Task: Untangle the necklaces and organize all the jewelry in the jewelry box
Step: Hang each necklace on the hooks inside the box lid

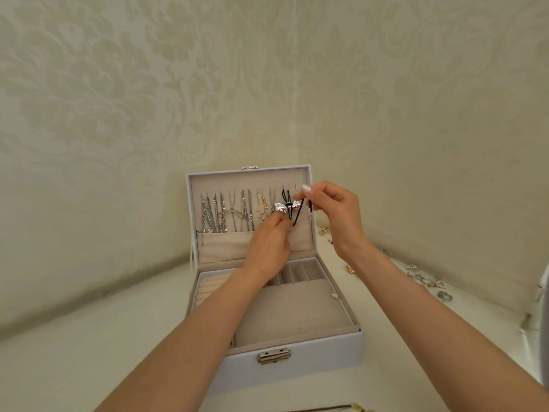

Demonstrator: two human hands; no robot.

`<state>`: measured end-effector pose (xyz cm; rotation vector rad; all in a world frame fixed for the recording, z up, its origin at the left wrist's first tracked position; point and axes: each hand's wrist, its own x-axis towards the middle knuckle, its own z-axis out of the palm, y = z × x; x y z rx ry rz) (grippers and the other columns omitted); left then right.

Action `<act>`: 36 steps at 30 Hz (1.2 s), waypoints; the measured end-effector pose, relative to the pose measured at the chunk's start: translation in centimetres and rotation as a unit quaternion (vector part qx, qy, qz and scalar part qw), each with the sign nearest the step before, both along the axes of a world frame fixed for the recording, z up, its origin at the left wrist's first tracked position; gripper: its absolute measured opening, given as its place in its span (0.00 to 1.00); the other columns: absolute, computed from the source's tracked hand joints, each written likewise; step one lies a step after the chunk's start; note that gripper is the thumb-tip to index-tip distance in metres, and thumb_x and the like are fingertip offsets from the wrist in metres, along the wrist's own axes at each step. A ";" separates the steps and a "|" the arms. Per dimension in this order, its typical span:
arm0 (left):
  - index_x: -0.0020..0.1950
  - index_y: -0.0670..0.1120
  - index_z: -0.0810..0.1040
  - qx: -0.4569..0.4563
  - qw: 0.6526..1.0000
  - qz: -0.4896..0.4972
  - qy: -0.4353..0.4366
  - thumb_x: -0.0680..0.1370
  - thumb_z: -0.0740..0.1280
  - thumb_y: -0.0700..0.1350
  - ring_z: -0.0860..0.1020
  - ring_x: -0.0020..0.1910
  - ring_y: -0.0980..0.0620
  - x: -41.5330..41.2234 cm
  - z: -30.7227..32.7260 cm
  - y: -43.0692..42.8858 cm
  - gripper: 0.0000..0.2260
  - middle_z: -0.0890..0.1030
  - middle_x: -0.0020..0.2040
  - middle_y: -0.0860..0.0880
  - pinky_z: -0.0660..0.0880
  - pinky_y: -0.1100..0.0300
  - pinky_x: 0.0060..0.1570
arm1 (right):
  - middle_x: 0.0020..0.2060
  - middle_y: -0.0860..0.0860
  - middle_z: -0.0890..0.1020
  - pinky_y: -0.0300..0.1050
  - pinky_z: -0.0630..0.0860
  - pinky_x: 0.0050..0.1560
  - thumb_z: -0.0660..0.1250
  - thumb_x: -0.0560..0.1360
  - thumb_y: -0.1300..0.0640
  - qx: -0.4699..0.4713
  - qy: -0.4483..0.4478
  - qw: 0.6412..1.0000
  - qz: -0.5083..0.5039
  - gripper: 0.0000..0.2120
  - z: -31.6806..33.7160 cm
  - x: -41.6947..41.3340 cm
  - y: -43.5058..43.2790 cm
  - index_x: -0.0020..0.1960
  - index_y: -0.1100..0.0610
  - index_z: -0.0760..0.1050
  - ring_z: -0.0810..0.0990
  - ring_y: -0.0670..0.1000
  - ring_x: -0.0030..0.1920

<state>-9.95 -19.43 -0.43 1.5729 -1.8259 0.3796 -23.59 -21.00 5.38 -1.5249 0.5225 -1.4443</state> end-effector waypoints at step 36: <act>0.53 0.43 0.75 0.003 0.995 0.096 0.040 0.74 0.66 0.40 0.73 0.54 0.46 0.3 0.3 0.9 0.08 0.77 0.53 0.46 0.65 0.57 0.50 | 0.45 0.59 0.80 0.44 0.63 0.45 0.61 0.69 0.62 -0.319 0.519 0.775 -0.167 0.11 -3.4 2.4 -3.4 0.51 0.63 0.74 0.76 0.59 0.49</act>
